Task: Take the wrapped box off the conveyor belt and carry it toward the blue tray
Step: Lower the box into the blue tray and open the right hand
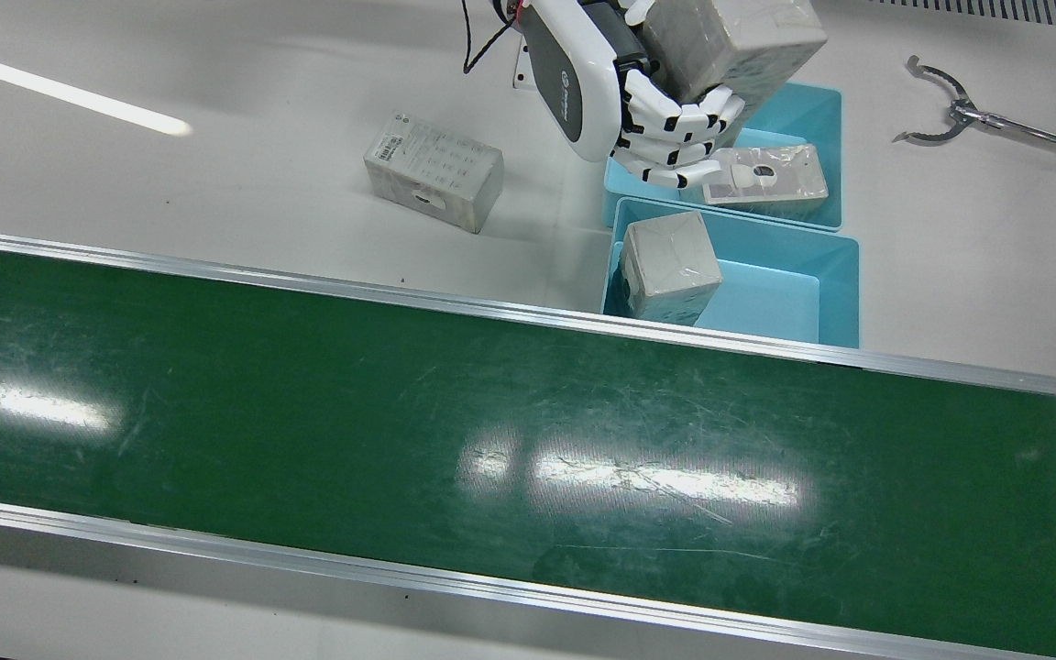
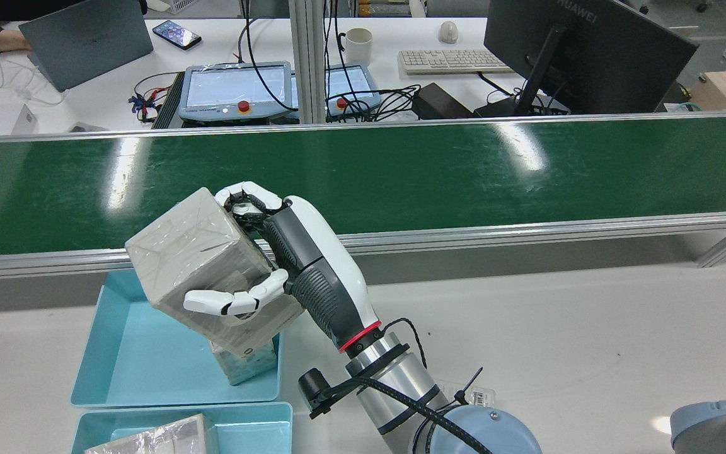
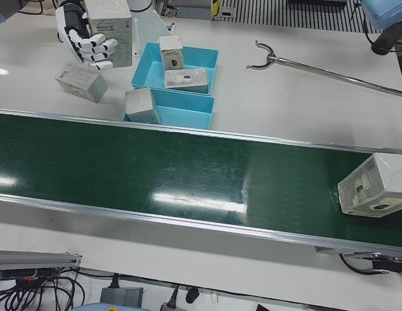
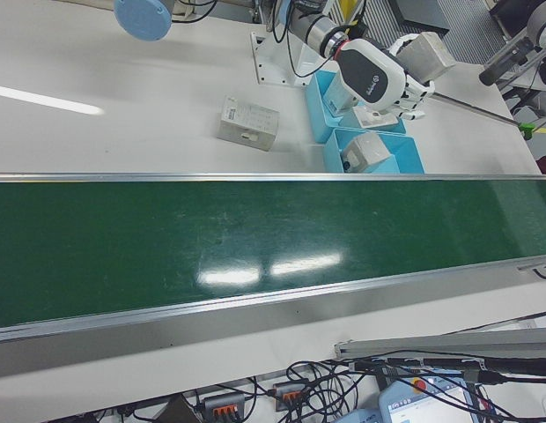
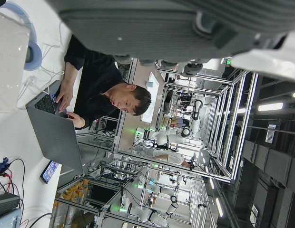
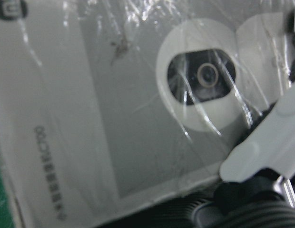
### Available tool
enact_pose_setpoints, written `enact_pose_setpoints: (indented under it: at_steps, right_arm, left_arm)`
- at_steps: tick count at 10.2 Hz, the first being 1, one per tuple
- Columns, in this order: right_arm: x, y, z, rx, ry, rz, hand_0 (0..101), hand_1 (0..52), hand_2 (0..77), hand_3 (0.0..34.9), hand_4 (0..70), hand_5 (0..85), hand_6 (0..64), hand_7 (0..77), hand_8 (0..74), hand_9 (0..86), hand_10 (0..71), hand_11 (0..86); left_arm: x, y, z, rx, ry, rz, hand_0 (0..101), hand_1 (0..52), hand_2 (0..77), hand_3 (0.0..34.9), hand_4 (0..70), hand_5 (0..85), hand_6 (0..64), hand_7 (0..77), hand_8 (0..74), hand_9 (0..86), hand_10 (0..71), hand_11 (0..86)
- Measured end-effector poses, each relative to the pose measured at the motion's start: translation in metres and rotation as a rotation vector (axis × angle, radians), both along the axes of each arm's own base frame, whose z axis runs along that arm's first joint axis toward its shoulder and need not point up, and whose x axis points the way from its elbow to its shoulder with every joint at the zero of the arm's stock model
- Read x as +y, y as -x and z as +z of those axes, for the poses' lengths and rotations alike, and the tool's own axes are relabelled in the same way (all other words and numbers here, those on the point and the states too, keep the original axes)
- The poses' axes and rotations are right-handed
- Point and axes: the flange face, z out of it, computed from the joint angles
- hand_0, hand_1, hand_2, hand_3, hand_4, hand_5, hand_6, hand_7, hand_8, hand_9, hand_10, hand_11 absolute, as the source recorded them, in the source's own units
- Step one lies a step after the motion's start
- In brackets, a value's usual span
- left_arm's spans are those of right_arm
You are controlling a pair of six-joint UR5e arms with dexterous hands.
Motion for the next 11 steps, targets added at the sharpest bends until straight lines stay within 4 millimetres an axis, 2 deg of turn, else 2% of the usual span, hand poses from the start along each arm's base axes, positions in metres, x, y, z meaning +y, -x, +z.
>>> enact_pose_setpoints:
  at_steps: [1, 2, 3, 4, 5, 6, 7, 8, 9, 10, 11]
  right_arm:
    - [0.003, 0.001, -0.002, -0.008, -0.001, 0.001, 47, 0.5, 31.1, 0.0, 15.3, 56.7, 44.7, 33.3, 38.2, 54.5, 22.9, 39.8]
    - [0.004, 0.001, -0.003, -0.015, -0.002, 0.002, 48, 16.4, 20.7, 2.6, 2.2, 57.3, 21.3, 37.6, 12.5, 37.1, 0.0, 5.4]
    - [0.005, 0.0, -0.003, -0.019, -0.002, 0.002, 48, 16.4, 20.7, 2.6, 2.2, 57.3, 21.3, 37.6, 12.5, 37.1, 0.0, 5.4]
    - [0.005, 0.0, -0.004, -0.022, -0.002, 0.002, 48, 26.2, 20.2, 6.9, 0.0, 48.0, 12.5, 30.0, 0.0, 27.3, 0.0, 1.6]
    - [0.005, -0.001, -0.004, -0.023, -0.002, 0.002, 49, 25.1, 20.7, 11.8, 0.0, 33.3, 3.8, 22.4, 0.0, 14.2, 0.0, 1.6]
    - [0.005, -0.001, -0.004, -0.024, -0.002, 0.002, 49, 25.1, 20.7, 11.8, 0.0, 33.3, 3.8, 22.4, 0.0, 14.2, 0.0, 1.6]
    - [0.006, -0.002, -0.003, -0.025, -0.002, 0.002, 49, 20.2, 9.8, 19.9, 0.0, 3.8, 0.0, 0.0, 0.0, 1.6, 0.0, 1.6]
    - [0.006, -0.003, -0.004, -0.027, -0.002, 0.002, 49, 16.9, 13.1, 26.7, 0.0, 2.2, 0.0, 0.0, 0.0, 1.6, 0.0, 1.6]
    - [0.006, -0.004, -0.004, -0.03, -0.003, 0.002, 49, 16.9, 13.1, 26.7, 0.0, 2.2, 0.0, 0.0, 0.0, 1.6, 0.0, 1.6]
    - [0.007, -0.007, -0.004, -0.035, -0.004, 0.002, 49, 16.9, 13.1, 30.0, 0.0, 2.2, 0.0, 0.0, 0.0, 1.6, 0.0, 1.6]
    - [0.007, -0.012, -0.002, -0.036, -0.006, 0.002, 49, 16.9, 14.2, 30.1, 0.0, 2.2, 0.0, 1.6, 0.0, 1.6, 0.0, 1.6]
  left_arm:
    - [0.0, 0.0, 0.0, 0.0, 0.0, 0.0, 0, 0.0, 1.1, 0.0, 0.0, 1.1, 0.0, 0.0, 0.0, 0.0, 0.0, 0.0]
    - [0.0, 0.0, 0.0, 0.0, 0.0, 0.0, 0, 0.0, 0.5, 0.0, 0.0, 1.1, 0.0, 0.0, 0.0, 0.0, 0.0, 0.0]
    - [0.0, 0.0, 0.0, 0.0, 0.0, 0.0, 0, 0.0, 1.1, 0.0, 0.0, 1.1, 0.0, 0.0, 0.0, 0.0, 0.0, 0.0]
    - [0.0, 0.0, 0.0, 0.0, 0.0, 0.0, 0, 0.0, 1.1, 0.0, 0.0, 1.1, 0.0, 0.0, 0.0, 0.0, 0.0, 0.0]
    - [0.0, 0.0, 0.0, 0.0, 0.0, 0.0, 0, 0.0, 1.1, 0.0, 0.0, 1.1, 0.0, 0.0, 0.0, 0.0, 0.5, 0.0]
    - [0.0, 0.0, 0.0, 0.0, 0.0, 0.0, 0, 0.0, 1.1, 0.0, 0.0, 1.1, 0.0, 0.0, 0.0, 0.0, 0.5, 0.0]
    - [0.0, 0.0, 0.0, 0.0, 0.0, 0.0, 0, 0.0, 1.1, 0.0, 0.0, 1.1, 0.0, 0.0, 0.0, 0.0, 0.0, 0.0]
    - [0.0, 0.0, 0.0, 0.0, 0.0, 0.0, 0, 0.0, 1.1, 0.0, 0.0, 1.1, 0.0, 0.0, 0.0, 0.0, 0.0, 0.0]
    - [0.0, 0.0, 0.0, 0.0, 0.0, 0.0, 0, 0.0, 0.5, 0.0, 0.0, 1.1, 0.0, 0.0, 0.0, 0.0, 0.5, 0.0]
    - [0.0, 0.0, 0.0, 0.0, 0.0, 0.0, 0, 0.0, 0.5, 0.0, 0.0, 1.1, 0.0, 0.0, 0.0, 0.0, 0.5, 0.0]
    - [0.0, 0.0, 0.0, 0.0, 0.0, 0.0, 0, 0.0, 0.5, 0.0, 0.0, 1.1, 0.0, 0.0, 0.0, 0.0, 0.5, 0.0]
